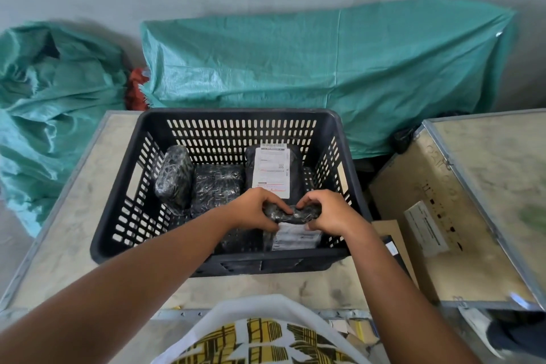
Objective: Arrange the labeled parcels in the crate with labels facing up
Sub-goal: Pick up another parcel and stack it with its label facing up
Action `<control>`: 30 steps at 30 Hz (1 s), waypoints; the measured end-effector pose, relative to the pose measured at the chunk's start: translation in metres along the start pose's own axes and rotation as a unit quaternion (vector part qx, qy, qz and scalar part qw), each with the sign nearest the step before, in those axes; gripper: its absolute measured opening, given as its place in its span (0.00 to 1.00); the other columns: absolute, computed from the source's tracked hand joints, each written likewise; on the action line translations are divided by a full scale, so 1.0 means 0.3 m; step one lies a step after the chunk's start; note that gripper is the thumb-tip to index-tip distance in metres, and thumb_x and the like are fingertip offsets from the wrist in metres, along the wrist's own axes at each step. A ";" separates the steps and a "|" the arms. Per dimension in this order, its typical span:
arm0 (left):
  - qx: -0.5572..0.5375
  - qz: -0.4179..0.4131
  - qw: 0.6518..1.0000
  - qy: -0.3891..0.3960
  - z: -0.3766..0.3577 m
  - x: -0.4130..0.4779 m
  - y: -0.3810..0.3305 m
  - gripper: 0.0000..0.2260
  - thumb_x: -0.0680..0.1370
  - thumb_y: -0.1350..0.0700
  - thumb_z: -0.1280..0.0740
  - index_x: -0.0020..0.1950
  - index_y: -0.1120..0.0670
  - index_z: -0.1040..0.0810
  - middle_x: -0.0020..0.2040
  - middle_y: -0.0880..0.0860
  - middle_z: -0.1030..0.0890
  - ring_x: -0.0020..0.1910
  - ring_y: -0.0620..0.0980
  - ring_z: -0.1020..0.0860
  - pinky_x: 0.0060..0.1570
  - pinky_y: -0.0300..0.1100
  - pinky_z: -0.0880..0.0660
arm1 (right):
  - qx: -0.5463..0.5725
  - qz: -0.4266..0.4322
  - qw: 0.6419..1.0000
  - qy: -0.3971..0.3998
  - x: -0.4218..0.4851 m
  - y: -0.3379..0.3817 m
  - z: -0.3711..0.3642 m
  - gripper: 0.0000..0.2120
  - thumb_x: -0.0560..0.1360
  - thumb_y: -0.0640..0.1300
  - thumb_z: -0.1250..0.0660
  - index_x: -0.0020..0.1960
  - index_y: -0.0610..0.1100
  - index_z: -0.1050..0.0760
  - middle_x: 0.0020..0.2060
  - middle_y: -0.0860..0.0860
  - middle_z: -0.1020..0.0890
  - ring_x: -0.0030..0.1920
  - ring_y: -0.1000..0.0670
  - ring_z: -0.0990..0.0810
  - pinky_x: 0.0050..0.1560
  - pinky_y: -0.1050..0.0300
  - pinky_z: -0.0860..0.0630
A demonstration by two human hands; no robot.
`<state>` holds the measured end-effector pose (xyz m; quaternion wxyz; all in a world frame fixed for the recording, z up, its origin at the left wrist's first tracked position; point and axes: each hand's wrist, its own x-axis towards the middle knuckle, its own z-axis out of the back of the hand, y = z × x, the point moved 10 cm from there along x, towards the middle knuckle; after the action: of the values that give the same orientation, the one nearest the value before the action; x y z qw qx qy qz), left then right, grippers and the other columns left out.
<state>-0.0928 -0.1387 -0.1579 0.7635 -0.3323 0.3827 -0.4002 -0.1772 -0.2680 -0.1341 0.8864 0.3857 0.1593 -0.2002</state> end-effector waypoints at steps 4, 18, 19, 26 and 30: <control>-0.032 -0.003 0.999 -0.012 0.073 -0.025 0.009 0.19 0.68 0.54 0.23 0.55 0.36 0.14 0.30 0.44 0.25 0.27 0.45 0.33 0.30 0.38 0.33 | 0.055 0.036 0.998 -0.008 -0.003 0.038 0.014 0.22 0.67 0.38 0.17 0.55 0.56 0.17 0.58 0.54 0.16 0.61 0.52 0.19 0.66 0.50 0.24; -0.296 -0.030 0.948 -0.111 0.529 -0.148 -0.160 0.21 0.69 0.59 0.22 0.61 0.47 0.15 0.55 0.61 0.14 0.54 0.62 0.15 0.45 0.59 0.16 | 0.253 0.201 0.942 -0.096 -0.096 0.240 0.158 0.31 0.65 0.56 0.18 0.66 0.65 0.21 0.70 0.56 0.24 0.72 0.56 0.26 0.76 0.46 0.32; -0.308 -0.042 0.944 -0.111 0.545 -0.150 -0.186 0.24 0.68 0.57 0.21 0.64 0.46 0.16 0.55 0.59 0.14 0.54 0.60 0.15 0.46 0.58 0.15 | 0.248 0.210 0.938 -0.118 -0.099 0.255 0.181 0.29 0.67 0.54 0.18 0.67 0.66 0.21 0.69 0.57 0.23 0.71 0.57 0.26 0.76 0.46 0.32; -0.281 -0.117 0.929 -0.212 0.597 -0.174 -0.279 0.35 0.74 0.47 0.25 0.76 0.28 0.37 0.72 0.50 0.24 0.63 0.48 0.18 0.54 0.50 0.17 | 0.275 0.225 0.917 -0.181 -0.068 0.260 0.287 0.29 0.71 0.49 0.20 0.68 0.66 0.23 0.69 0.69 0.24 0.73 0.63 0.30 0.76 0.47 0.34; -0.137 -0.105 0.971 -0.166 0.485 -0.155 -0.264 0.36 0.78 0.40 0.30 0.80 0.32 0.45 0.81 0.43 0.38 0.66 0.48 0.22 0.56 0.41 0.19 | 0.369 0.189 0.893 -0.177 0.020 0.216 0.278 0.30 0.68 0.47 0.20 0.66 0.66 0.21 0.67 0.67 0.22 0.72 0.60 0.27 0.72 0.49 0.28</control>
<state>-0.0152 -0.1055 -0.0080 0.7174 -0.5336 0.2645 -0.3615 -0.1305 -0.2914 -0.0422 0.7148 0.6662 -0.1616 -0.1386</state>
